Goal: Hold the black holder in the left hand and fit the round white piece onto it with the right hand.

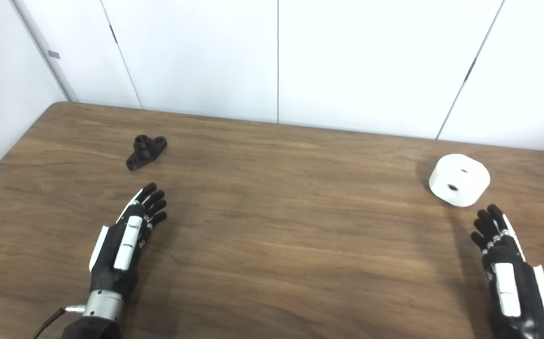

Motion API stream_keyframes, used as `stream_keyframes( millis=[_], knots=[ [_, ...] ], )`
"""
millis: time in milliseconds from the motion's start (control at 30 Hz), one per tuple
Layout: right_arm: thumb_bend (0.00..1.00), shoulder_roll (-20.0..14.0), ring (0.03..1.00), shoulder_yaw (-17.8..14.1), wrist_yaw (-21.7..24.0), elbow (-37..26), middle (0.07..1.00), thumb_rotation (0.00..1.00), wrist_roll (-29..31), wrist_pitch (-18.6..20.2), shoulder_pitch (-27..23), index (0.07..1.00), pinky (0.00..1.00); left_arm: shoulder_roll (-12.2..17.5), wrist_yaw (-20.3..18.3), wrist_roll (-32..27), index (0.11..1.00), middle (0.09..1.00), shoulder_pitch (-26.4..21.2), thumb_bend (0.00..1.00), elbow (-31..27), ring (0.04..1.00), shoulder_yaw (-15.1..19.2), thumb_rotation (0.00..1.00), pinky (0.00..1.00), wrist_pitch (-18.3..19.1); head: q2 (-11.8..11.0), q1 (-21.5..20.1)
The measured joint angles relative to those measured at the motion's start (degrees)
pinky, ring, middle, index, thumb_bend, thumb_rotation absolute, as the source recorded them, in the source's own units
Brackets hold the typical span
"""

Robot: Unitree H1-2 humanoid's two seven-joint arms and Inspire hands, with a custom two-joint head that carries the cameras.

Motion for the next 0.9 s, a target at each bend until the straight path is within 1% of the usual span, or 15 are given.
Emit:
stream_keyframes(
  millis=[67, 133, 167, 233, 367, 467, 600, 667, 767, 833, 900],
  knots=[
    [0.57, 0.12, 0.916, 0.02, -0.56, -0.06, 0.915, 0.91, -1.68, 0.00, 0.01, 0.931, 0.85, 0.00, 0.07, 0.11, 0.909, 0.886, -0.03, 0.61, 0.18, 0.883, -0.07, 0.80, 0.88, -0.18, -0.35, 0.09],
    [0.54, 0.17, 0.920, 0.01, -0.80, -0.06, 0.918, 0.92, -2.50, -0.14, 0.01, 0.931, 0.86, -0.02, 0.24, 0.53, 0.912, 0.886, -0.04, 0.61, 0.30, 0.882, -0.17, 0.81, 0.88, -0.41, -0.70, 0.26],
    [0.54, 0.17, 0.920, -0.01, -0.81, -0.02, 0.918, 0.92, -2.61, -0.30, 0.01, 0.931, 0.86, -0.03, 0.41, 0.67, 0.910, 0.884, -0.05, 0.61, 0.38, 0.880, -0.23, 0.81, 0.87, -0.58, -1.40, 0.61],
    [0.54, 0.17, 0.921, -0.04, -0.81, 0.14, 0.920, 0.92, -2.66, -0.63, -0.01, 0.934, 0.86, -0.07, 0.86, 0.86, 0.915, 0.892, -0.09, 0.61, 0.81, 0.887, -0.47, 0.82, 0.89, -1.35, -2.11, 0.79],
    [0.52, 0.16, 0.922, -0.16, -0.81, 0.43, 0.919, 0.93, -2.58, -0.76, -0.13, 0.936, 0.85, -0.13, 1.19, 1.73, 0.912, 0.878, -0.19, 0.59, 1.31, 0.872, -0.77, 0.82, 0.86, -1.84, -2.81, 1.32],
    [0.52, 0.12, 0.914, -0.29, -0.81, 0.67, 0.915, 0.94, -2.60, -0.92, -0.27, 0.939, 0.85, -0.17, 1.31, 1.99, 0.916, 0.879, -0.21, 0.58, 1.39, 0.873, -0.90, 0.82, 0.86, -1.92, -2.81, 1.58],
    [0.52, -0.13, 0.916, -0.41, -0.80, 1.21, 0.916, 0.96, -2.75, -2.12, -0.48, 0.939, 0.85, -0.17, 1.05, 1.70, 0.940, 0.905, -0.21, 0.56, 1.39, 0.906, -1.01, 0.82, 0.91, -2.01, -2.55, 1.41],
    [0.52, -0.45, 0.921, -0.43, -0.80, 1.71, 0.919, 0.95, -3.04, -2.68, -0.73, 0.936, 0.86, -0.17, 1.00, 1.74, 0.938, 0.906, -0.22, 0.57, 1.39, 0.903, -1.09, 0.82, 0.90, -2.01, -2.29, 0.97],
    [0.52, -0.50, 0.915, -0.43, -0.87, 1.76, 0.916, 0.96, -3.68, -2.68, -0.77, 0.934, 0.84, -0.15, 1.02, 1.93, 0.938, 0.901, -0.23, 0.56, 1.39, 0.895, -1.15, 0.78, 0.89, -2.01, -2.11, 0.53],
    [0.52, -0.48, 0.910, -0.40, -0.92, 1.71, 0.910, 0.95, -4.48, -2.68, -0.77, 0.929, 0.83, -0.09, 0.87, 1.91, 0.939, 0.903, -0.23, 0.60, 1.39, 0.900, -1.17, 0.73, 0.90, -2.02, -2.02, 0.44],
    [0.52, -0.44, 0.908, -0.41, -1.10, 1.70, 0.907, 0.95, -4.86, -2.68, -0.77, 0.930, 0.83, 0.01, 0.74, 2.11, 0.944, 0.904, -0.24, 0.61, 1.40, 0.898, -1.25, 0.69, 0.91, -2.15, -2.02, 0.18]
  ],
)
